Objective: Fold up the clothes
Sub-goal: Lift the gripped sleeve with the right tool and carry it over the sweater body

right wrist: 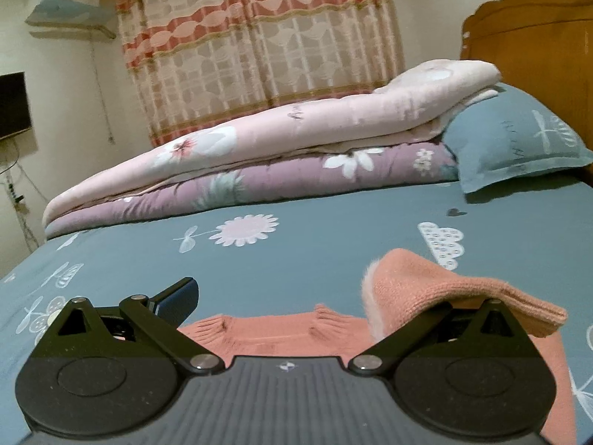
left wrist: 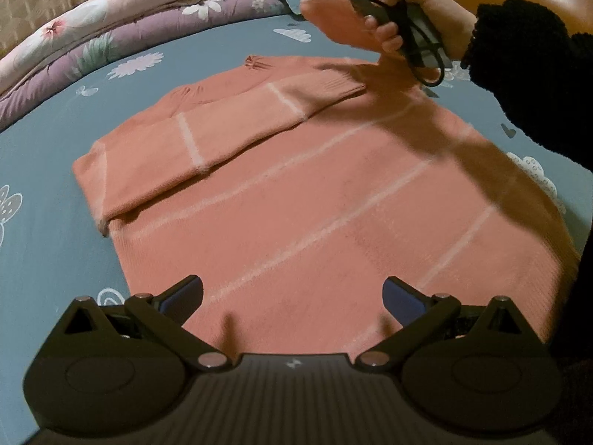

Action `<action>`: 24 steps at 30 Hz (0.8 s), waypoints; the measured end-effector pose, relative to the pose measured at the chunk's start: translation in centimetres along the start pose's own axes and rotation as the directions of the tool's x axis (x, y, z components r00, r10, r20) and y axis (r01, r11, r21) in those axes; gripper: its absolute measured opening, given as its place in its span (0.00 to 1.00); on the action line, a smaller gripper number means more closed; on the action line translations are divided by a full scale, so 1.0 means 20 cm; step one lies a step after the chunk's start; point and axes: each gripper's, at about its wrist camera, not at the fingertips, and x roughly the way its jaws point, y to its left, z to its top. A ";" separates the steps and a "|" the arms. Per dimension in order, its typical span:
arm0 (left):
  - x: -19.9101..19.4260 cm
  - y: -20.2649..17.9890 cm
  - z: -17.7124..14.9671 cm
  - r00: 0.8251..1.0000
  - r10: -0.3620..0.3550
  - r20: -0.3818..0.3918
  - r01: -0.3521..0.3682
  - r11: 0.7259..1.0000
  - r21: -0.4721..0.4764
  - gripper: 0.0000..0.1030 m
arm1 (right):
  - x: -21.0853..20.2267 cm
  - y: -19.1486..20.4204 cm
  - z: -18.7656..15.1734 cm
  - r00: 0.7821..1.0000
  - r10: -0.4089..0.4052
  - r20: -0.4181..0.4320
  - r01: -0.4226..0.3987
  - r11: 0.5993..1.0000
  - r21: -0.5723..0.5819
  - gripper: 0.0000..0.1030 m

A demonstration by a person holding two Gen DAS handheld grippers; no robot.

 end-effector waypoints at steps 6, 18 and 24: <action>0.00 -0.01 0.00 1.000 0.004 -0.011 -0.004 1.000 -0.011 0.99 | 0.05 0.11 -0.05 0.998 0.053 -0.036 -0.055 0.997 -0.049 1.00; 0.01 0.00 -0.02 0.999 0.022 -0.031 -0.023 0.999 -0.043 0.99 | 0.20 0.30 -0.22 0.980 0.121 -0.160 -0.140 0.983 -0.114 1.00; 0.01 0.01 -0.03 0.999 0.026 -0.039 -0.028 0.998 -0.056 0.99 | 0.28 0.33 -0.31 0.964 0.130 -0.231 -0.161 0.980 -0.119 1.00</action>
